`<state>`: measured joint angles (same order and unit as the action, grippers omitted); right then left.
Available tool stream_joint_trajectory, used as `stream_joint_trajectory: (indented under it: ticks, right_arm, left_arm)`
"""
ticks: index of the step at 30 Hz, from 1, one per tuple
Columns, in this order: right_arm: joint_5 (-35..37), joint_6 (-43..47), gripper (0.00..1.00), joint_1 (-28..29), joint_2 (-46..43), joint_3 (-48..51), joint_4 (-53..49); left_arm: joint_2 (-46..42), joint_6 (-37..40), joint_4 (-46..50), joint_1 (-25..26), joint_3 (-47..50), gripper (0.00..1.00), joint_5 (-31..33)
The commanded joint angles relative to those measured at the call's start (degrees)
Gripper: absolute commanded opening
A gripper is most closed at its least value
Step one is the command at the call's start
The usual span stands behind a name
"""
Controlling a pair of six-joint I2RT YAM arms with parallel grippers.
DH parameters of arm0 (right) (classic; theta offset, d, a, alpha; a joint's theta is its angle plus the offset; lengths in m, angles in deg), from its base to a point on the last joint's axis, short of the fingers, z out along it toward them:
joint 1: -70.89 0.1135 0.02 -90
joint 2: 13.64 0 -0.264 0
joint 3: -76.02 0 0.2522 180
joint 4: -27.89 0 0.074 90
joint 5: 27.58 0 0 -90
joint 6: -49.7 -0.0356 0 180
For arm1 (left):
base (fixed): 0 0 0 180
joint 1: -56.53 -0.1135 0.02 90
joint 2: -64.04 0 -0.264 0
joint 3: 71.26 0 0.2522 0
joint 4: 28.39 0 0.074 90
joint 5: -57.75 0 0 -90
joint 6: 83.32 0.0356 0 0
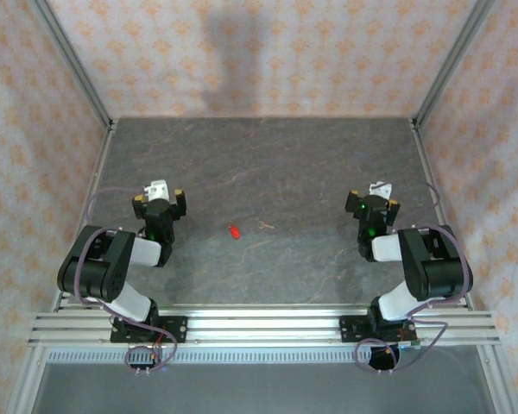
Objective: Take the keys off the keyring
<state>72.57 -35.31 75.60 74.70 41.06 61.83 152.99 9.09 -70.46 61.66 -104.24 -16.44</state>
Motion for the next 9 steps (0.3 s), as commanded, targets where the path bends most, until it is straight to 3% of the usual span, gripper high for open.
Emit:
stream_joint_trajectory:
  ticks: [1,9]
  right_arm:
    - [-2.73,-0.75,0.99,-0.4,-0.96,-1.5,-0.43]
    - [-7.87,-1.83,0.99,-2.86,-0.97,-2.9,-3.22]
  left_arm:
    - [-0.2,-0.25,-2.0,-0.41,-0.54,1.0,1.54]
    - [-0.42,-0.68,-1.22,-0.39,-0.85,1.0,2.45]
